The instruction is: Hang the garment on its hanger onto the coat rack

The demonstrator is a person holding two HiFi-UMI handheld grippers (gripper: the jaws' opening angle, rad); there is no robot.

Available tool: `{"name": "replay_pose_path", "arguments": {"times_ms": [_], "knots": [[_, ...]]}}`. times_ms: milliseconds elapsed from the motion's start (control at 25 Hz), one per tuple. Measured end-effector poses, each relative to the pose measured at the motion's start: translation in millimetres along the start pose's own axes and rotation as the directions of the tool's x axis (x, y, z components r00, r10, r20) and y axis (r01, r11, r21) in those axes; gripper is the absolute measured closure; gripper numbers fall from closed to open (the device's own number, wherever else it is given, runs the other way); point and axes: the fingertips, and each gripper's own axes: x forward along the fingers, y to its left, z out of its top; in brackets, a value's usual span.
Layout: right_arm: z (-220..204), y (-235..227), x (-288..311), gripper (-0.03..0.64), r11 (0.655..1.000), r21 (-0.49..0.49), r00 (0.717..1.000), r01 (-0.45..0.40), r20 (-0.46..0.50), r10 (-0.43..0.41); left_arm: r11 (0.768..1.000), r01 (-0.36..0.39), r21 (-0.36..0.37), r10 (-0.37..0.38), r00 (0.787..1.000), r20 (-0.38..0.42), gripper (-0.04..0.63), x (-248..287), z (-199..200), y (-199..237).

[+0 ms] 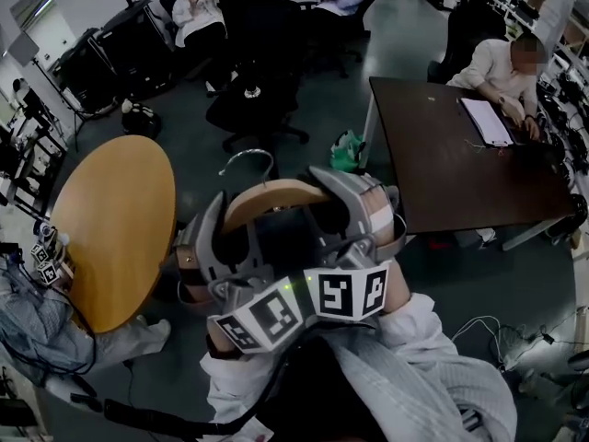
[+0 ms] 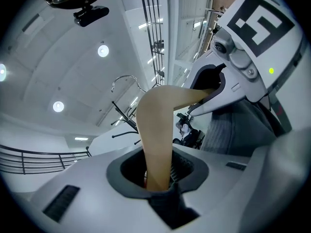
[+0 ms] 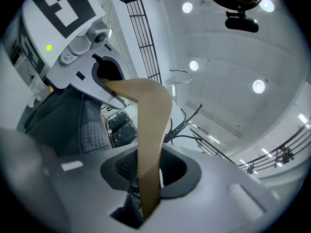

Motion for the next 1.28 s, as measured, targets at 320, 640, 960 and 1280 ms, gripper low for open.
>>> {"name": "replay_pose_path", "arguments": {"times_ms": [320,640,960,1280], "knots": [[-34,4,109,0.532,1.0,0.011,1.0,0.018,-0.012,-0.018,1.0,0.026,-0.011,-0.026,1.0,0.002,0.502,106,-47,3],[-74,-18,246,0.525,0.998,0.011,0.998,0.063,-0.005,-0.063,0.998,0.053,-0.02,-0.053,0.999,0.01,0.502,245,-81,15],[-81,-72,348,0.517,0.991,-0.029,0.992,0.129,0.013,-0.129,0.999,0.033,-0.042,-0.031,0.998,0.058,0.502,353,-78,54],[-112,-96,394,0.509,0.979,-0.072,0.981,0.19,-0.016,-0.192,0.993,0.085,-0.078,-0.074,0.989,0.129,0.502,420,-76,45]]}}
